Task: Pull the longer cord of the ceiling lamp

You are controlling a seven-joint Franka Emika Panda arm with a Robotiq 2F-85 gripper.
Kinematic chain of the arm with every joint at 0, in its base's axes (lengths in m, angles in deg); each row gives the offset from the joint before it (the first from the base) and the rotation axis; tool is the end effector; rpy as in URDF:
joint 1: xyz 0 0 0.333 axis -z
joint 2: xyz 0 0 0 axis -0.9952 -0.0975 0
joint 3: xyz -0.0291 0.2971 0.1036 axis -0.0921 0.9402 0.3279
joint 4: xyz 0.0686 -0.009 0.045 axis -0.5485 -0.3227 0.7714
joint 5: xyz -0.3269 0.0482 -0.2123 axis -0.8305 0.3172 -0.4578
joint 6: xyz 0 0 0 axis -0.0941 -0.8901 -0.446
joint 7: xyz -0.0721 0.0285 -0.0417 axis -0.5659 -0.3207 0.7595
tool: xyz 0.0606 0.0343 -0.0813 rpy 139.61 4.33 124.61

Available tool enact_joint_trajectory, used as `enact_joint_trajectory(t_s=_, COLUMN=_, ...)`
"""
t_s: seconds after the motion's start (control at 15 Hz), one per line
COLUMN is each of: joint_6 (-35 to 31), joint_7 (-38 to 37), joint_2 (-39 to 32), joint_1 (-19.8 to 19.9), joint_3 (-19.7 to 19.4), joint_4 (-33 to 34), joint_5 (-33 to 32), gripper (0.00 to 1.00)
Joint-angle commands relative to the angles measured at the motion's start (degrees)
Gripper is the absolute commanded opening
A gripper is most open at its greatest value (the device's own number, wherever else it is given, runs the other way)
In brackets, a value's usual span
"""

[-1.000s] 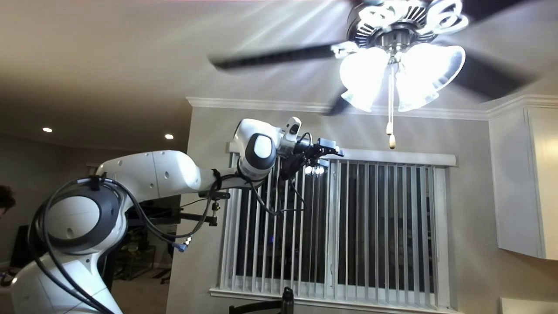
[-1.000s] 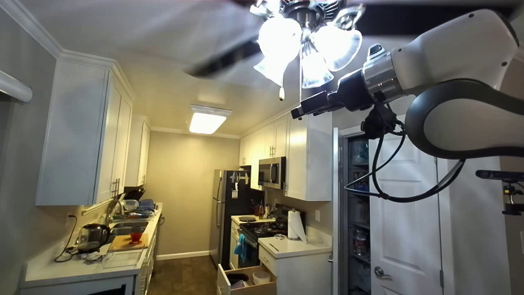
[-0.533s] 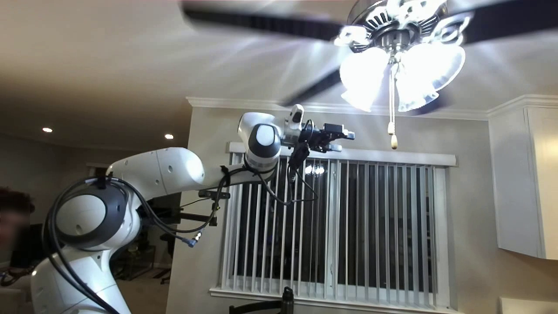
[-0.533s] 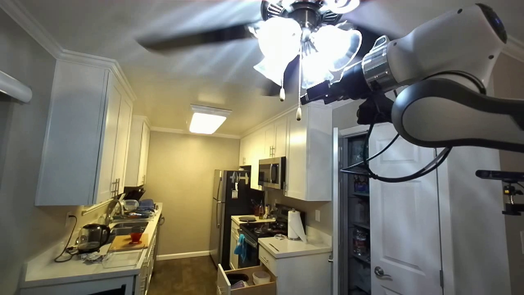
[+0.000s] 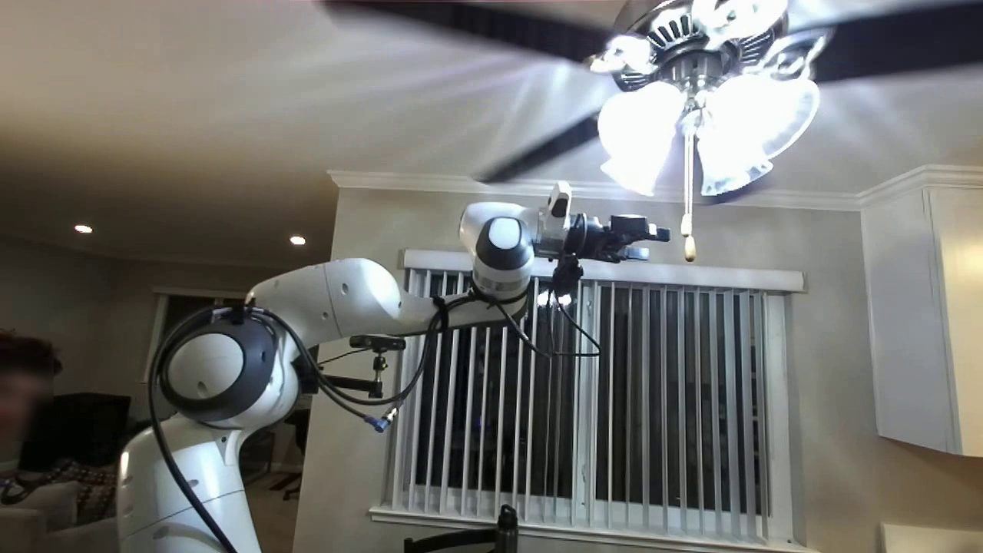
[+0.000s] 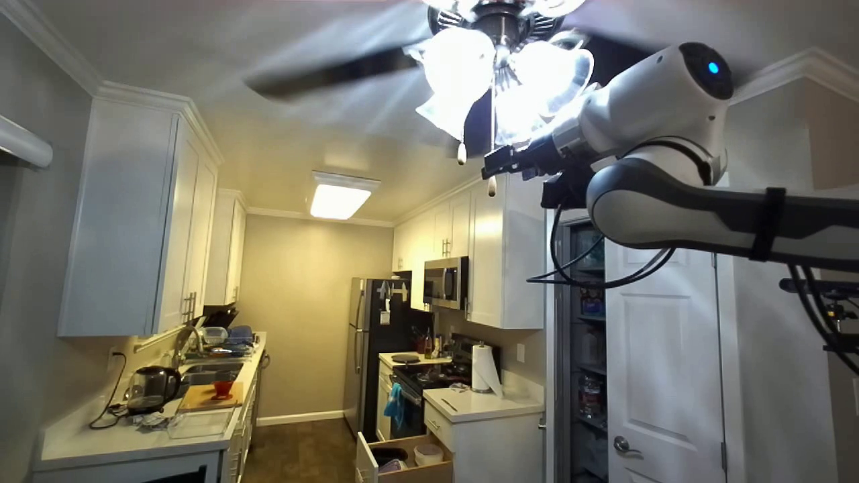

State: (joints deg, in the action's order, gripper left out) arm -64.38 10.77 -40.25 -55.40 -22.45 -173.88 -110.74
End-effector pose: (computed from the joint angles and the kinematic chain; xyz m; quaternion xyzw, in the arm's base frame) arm 0.3853 0.1703 0.9064 0.7231 -0.0303 0.6824 0.1026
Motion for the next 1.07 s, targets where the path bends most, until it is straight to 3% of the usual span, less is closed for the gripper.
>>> enact_joint_trajectory(t_s=0.0, joint_6=1.0, joint_7=-5.1, joint_2=-3.1, joint_1=1.4, joint_3=1.1, joint_4=2.2, joint_5=-3.1, gripper=1.00)
enact_joint_trajectory(t_s=0.33, joint_6=0.7, joint_7=-7.0, joint_2=-5.2, joint_1=0.3, joint_3=1.1, joint_4=3.9, joint_5=-4.2, gripper=1.00)
enact_joint_trajectory(t_s=0.87, joint_6=1.1, joint_7=-13.7, joint_2=-9.7, joint_1=1.4, joint_3=2.4, joint_4=7.9, joint_5=-12.3, gripper=1.00)
enact_joint_trajectory(t_s=0.93, joint_6=0.9, joint_7=-13.3, joint_2=-9.8, joint_1=3.9, joint_3=4.2, joint_4=8.5, joint_5=-11.4, gripper=1.00)
enact_joint_trajectory(t_s=1.0, joint_6=0.9, joint_7=-13.7, joint_2=-10.3, joint_1=4.0, joint_3=4.5, joint_4=8.9, joint_5=-11.7, gripper=0.85)
